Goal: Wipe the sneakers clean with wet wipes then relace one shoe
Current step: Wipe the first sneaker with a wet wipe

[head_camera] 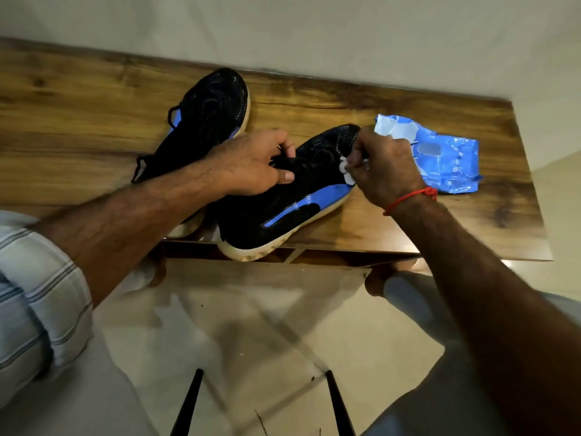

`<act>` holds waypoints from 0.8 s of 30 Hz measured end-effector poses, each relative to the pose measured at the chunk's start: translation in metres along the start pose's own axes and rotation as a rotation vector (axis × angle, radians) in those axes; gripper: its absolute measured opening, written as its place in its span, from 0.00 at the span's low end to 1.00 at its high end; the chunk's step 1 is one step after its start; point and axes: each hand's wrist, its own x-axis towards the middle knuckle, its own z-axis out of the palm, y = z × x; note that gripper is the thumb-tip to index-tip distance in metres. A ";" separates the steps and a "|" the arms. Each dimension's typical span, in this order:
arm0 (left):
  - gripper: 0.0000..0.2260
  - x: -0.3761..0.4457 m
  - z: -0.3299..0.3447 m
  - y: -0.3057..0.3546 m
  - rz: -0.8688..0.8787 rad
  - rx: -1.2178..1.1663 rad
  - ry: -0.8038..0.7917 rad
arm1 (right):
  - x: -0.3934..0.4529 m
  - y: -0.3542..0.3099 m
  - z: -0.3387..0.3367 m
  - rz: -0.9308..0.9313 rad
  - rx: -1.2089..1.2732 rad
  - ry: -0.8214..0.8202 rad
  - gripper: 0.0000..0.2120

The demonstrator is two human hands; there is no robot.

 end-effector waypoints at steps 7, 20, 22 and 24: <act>0.09 0.000 -0.001 -0.001 -0.010 -0.050 -0.014 | -0.001 -0.002 0.006 -0.040 0.008 -0.013 0.07; 0.08 -0.002 -0.003 -0.003 -0.043 -0.119 -0.007 | -0.045 -0.092 0.015 -0.206 0.445 -0.206 0.11; 0.08 -0.001 -0.003 -0.004 -0.040 -0.152 0.000 | -0.049 -0.098 0.015 -0.295 0.513 -0.249 0.14; 0.08 0.000 -0.002 -0.003 -0.046 -0.175 0.011 | -0.052 -0.100 0.018 -0.360 0.545 -0.309 0.12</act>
